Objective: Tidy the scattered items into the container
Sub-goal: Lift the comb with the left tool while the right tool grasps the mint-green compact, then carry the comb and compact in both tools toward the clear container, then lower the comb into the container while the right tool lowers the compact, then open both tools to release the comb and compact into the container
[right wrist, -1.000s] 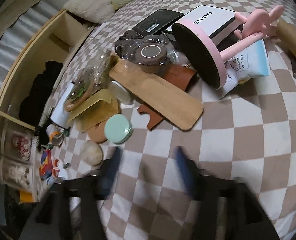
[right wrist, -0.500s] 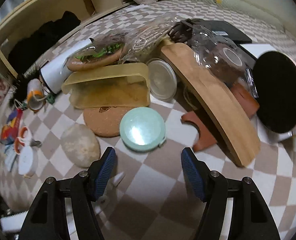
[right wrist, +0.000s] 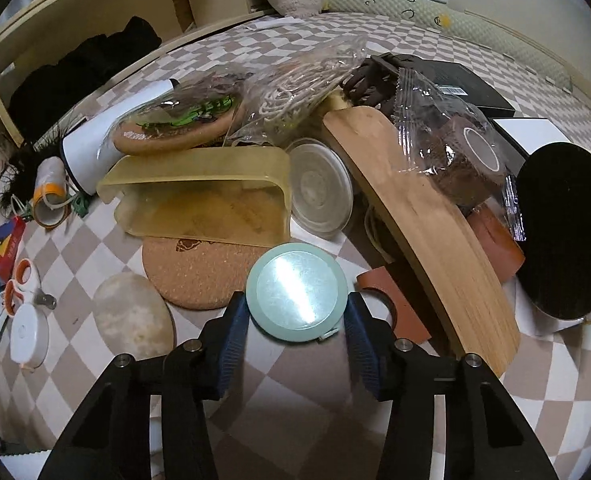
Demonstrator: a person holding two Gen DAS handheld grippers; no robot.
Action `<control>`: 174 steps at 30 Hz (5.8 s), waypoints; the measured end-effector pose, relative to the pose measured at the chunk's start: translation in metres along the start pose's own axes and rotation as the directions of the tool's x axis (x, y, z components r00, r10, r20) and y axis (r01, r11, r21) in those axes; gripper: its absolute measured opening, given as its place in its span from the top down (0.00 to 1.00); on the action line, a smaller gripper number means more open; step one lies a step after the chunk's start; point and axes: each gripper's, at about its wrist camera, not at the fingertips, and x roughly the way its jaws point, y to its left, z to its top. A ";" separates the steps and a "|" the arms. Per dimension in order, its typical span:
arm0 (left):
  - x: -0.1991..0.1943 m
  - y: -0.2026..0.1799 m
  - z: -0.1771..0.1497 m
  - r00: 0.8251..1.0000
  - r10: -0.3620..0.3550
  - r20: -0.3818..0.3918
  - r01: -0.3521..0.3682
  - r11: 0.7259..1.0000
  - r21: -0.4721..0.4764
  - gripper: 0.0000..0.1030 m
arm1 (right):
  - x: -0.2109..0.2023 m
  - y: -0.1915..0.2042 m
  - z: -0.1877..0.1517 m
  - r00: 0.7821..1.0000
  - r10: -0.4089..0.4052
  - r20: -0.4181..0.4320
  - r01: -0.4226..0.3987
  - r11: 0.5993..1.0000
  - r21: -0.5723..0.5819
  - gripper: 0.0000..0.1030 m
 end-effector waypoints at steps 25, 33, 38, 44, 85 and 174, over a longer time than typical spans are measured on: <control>-0.023 0.007 -0.003 0.997 0.038 0.063 -0.035 0.998 -0.052 0.95 | -0.056 -0.018 -0.027 0.998 -0.026 -0.054 0.030 0.998 0.060 0.52; -0.027 0.002 0.005 0.994 0.051 0.098 -0.045 0.997 -0.065 0.95 | -0.089 -0.013 -0.038 1.000 -0.003 -0.027 0.005 0.997 0.076 0.52; -0.036 -0.005 0.007 0.990 0.049 0.132 -0.040 0.997 -0.069 0.95 | -0.110 -0.011 -0.046 1.000 0.010 -0.010 -0.009 0.996 0.086 0.52; -0.050 -0.017 0.009 0.983 0.044 0.180 -0.031 0.997 -0.072 0.95 | -0.132 -0.021 -0.054 1.000 0.001 0.012 -0.002 0.994 0.105 0.52; -0.149 -0.133 0.103 0.862 -0.086 0.499 0.064 0.996 0.062 0.95 | -0.349 -0.086 -0.064 0.921 -0.265 0.287 0.231 0.962 0.149 0.52; -0.116 -0.347 0.223 0.795 -0.297 0.529 0.176 0.948 0.267 0.29 | -0.415 -0.291 -0.196 0.901 -0.432 0.038 0.333 0.747 0.576 0.51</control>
